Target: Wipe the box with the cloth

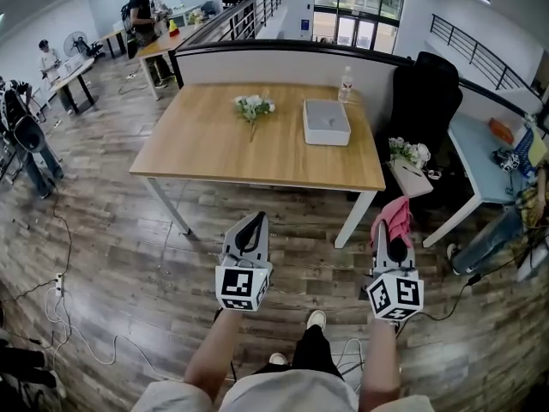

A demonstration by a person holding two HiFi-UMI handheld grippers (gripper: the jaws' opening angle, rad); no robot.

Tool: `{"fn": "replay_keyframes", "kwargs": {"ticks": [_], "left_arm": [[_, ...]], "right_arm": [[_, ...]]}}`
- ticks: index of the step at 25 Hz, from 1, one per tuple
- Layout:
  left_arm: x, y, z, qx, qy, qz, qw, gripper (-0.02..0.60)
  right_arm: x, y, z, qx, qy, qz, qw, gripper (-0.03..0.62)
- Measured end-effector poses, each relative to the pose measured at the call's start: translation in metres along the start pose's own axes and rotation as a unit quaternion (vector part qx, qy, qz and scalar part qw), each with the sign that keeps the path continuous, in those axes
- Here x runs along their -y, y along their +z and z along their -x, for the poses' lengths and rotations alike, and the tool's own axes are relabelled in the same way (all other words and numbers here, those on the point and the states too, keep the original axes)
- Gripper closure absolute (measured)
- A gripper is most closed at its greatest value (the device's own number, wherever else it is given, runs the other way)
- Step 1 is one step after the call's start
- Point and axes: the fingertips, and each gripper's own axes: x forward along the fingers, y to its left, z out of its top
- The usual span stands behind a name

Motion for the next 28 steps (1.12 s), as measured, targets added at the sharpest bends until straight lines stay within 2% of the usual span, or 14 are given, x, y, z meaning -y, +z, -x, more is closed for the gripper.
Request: {"fn": "replay_keyframes", "kwargs": {"ticks": [6, 14, 19, 28], "left_arm": [[0.007, -0.005, -0.047, -0.005, 0.0, -0.007, 1.0, 0.568], [0.023, -0.013, -0.11, -0.017, -0.004, -0.008, 0.9998, 0.568], [0.033, -0.012, -0.146, -0.007, 0.007, 0.005, 0.9999, 0.568], [0.049, -0.009, -0.194, -0.006, 0.022, -0.005, 0.9997, 0.568]], "right_arm": [[0.03, -0.004, -0.036, 0.006, 0.005, -0.001, 1.0, 0.526], [0.079, -0.027, -0.077, -0.018, 0.012, 0.004, 1.0, 0.525], [0.119, -0.035, -0.102, -0.022, 0.001, -0.015, 1.0, 0.525], [0.166, -0.031, -0.143, -0.006, 0.005, -0.047, 0.999, 0.528]]}}
